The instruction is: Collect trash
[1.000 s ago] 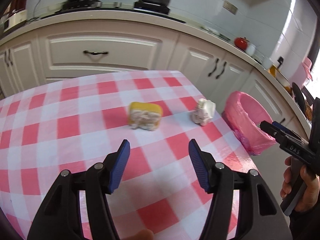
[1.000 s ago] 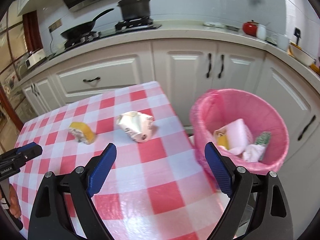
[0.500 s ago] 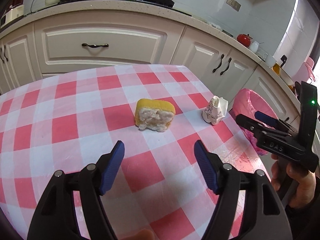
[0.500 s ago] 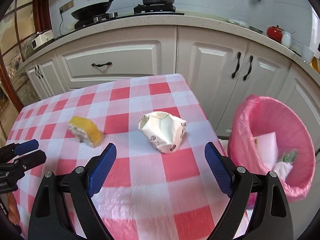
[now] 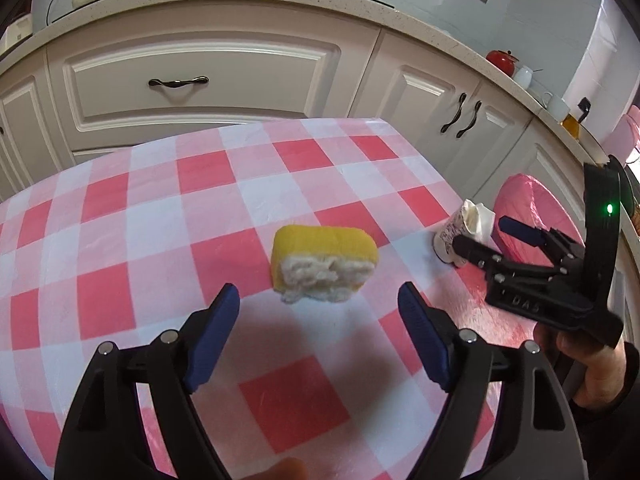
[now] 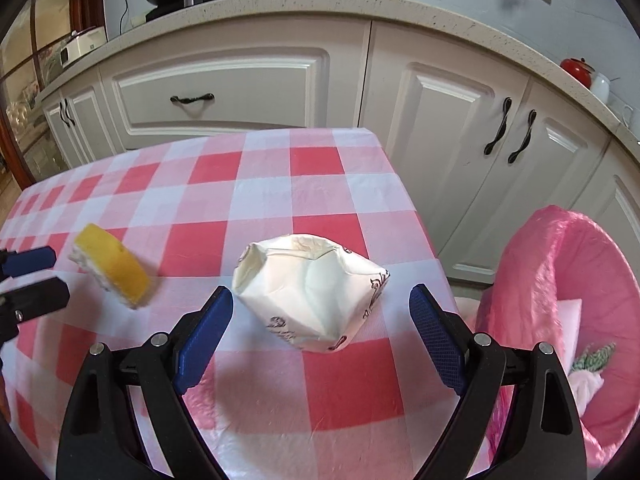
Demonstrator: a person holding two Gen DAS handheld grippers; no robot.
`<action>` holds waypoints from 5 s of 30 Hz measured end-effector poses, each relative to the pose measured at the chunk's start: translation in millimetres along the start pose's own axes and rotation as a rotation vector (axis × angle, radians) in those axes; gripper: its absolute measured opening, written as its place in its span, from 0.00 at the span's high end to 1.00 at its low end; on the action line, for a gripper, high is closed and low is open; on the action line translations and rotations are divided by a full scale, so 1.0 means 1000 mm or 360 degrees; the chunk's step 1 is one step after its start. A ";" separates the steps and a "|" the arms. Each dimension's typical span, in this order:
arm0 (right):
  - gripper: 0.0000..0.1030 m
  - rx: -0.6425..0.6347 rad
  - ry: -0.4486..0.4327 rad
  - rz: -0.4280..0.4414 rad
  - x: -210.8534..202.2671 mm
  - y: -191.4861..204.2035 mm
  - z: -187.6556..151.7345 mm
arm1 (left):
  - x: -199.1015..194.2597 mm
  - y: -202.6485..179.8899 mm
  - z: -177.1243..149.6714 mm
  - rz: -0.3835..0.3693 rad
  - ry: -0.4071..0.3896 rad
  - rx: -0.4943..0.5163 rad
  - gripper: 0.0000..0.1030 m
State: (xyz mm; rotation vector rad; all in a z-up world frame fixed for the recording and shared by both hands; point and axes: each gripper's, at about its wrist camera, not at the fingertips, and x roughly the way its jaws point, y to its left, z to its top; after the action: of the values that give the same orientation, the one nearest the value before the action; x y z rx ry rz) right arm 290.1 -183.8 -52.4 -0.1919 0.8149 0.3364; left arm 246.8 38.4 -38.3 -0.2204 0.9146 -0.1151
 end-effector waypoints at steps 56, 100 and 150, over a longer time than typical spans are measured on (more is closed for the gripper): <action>0.34 0.0080 -0.0201 0.0039 -0.119 -0.077 -0.014 | -0.033 -0.088 0.011 0.0048 -0.0085 0.0084 0.42; 0.34 0.0412 -0.0162 -0.0231 -0.124 -0.251 -0.037 | 0.025 -0.305 0.049 -0.0325 -0.0009 0.0570 0.41; 0.18 0.0659 -0.0149 -0.0263 -0.186 -0.220 -0.119 | -0.011 -0.283 -0.010 -0.0409 0.0011 0.0557 0.13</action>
State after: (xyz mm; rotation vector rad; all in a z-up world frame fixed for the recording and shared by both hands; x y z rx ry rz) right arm 171.2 -464.1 13.3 0.1427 0.7533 0.0165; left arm 230.5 -235.9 31.2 -0.0107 0.8549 -0.5092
